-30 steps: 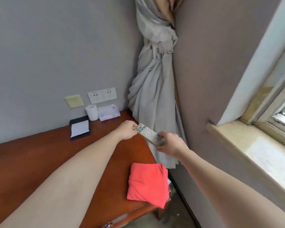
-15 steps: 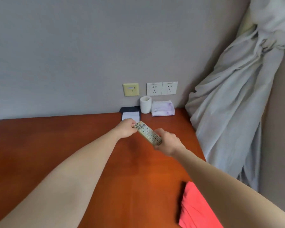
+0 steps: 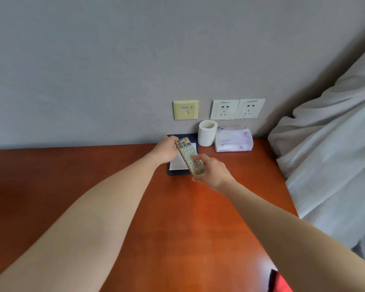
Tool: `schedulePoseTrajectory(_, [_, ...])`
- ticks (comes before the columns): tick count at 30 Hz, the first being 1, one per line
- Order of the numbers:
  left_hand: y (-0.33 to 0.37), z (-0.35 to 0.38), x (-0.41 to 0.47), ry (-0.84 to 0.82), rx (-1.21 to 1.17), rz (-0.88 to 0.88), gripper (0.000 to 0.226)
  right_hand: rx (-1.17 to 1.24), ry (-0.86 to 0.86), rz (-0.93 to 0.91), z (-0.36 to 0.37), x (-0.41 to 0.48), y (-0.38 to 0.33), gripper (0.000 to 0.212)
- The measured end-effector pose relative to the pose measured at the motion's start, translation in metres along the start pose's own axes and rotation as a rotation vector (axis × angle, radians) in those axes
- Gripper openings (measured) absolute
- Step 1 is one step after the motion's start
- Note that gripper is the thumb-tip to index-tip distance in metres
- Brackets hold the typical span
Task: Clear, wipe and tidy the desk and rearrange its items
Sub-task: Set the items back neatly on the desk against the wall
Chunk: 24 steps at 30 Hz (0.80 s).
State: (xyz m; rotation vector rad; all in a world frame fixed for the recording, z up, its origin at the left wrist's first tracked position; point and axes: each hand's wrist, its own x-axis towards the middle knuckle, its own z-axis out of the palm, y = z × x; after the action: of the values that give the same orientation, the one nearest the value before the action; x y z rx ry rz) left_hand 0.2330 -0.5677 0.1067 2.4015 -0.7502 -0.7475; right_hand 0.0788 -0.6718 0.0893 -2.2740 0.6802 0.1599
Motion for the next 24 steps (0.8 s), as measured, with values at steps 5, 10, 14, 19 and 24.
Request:
schedulePoseTrajectory(5, [-0.003, 0.005, 0.046, -0.022, 0.008, 0.017, 0.041, 0.011, -0.011, 0.021, 0.009, 0.039, 0.010, 0.054])
schedulePoseTrajectory(10, [-0.004, 0.012, 0.082, -0.042, -0.030, 0.004, 0.041, 0.012, -0.024, 0.051, 0.020, 0.073, 0.015, 0.051])
schedulePoseTrajectory(14, [-0.007, 0.022, 0.096, -0.099, -0.095, -0.017, 0.043, 0.021, -0.033, 0.085, 0.025, 0.091, 0.020, 0.053])
schedulePoseTrajectory(19, [-0.015, 0.031, 0.105, -0.119, -0.153, -0.020, 0.048, 0.123, 0.006, 0.129, 0.022, 0.107, 0.024, 0.044])
schedulePoseTrajectory(24, [-0.015, 0.028, 0.109, -0.107, -0.233, -0.050, 0.052, 0.115, 0.010, 0.147, 0.018, 0.116, 0.020, 0.047])
